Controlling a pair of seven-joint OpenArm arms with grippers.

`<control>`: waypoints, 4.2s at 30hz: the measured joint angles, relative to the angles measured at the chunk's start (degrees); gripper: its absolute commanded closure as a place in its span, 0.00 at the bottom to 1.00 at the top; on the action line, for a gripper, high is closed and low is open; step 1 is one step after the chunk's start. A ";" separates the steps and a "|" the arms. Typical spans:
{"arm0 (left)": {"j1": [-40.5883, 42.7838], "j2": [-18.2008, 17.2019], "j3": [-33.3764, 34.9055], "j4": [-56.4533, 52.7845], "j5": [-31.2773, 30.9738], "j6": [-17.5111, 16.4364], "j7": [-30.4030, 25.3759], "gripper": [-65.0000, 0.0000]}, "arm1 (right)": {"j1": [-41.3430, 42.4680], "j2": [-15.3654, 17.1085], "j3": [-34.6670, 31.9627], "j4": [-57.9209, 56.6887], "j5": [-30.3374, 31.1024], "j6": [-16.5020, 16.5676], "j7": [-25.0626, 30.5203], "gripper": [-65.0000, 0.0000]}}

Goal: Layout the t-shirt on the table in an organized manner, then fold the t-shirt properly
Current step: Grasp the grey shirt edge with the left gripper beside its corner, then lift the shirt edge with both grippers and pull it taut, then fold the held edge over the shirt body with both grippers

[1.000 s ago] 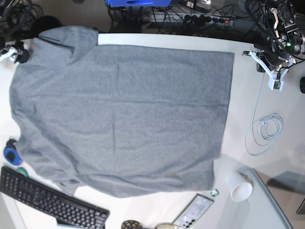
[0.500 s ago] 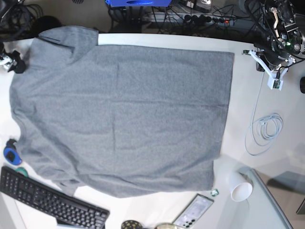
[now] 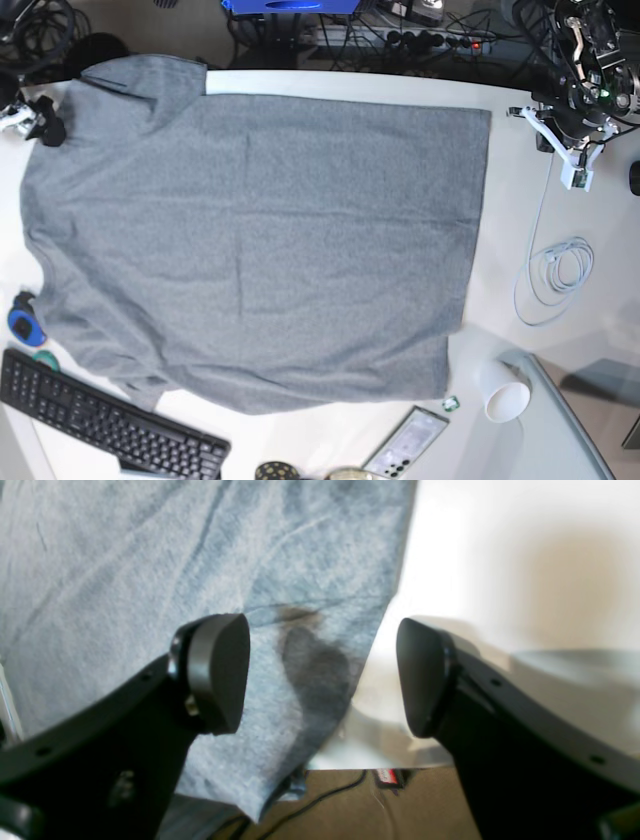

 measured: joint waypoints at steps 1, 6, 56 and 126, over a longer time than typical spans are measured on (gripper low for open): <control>-0.02 0.00 0.02 0.00 -0.02 -0.02 0.00 1.00 | -0.09 0.00 -1.03 0.04 0.37 0.09 0.00 0.34; 0.00 0.00 0.00 0.00 -0.02 -0.02 0.00 1.00 | -0.15 -1.11 -3.43 0.15 1.66 0.20 0.72 0.45; -0.74 4.22 0.85 -14.73 -21.75 -9.64 -5.62 0.52 | -1.73 -2.38 -4.31 -0.31 0.33 0.61 2.78 1.00; -1.97 5.77 1.16 13.92 -19.65 -5.88 9.22 1.00 | 14.93 -2.08 -6.99 19.19 -23.06 -1.42 -18.56 1.00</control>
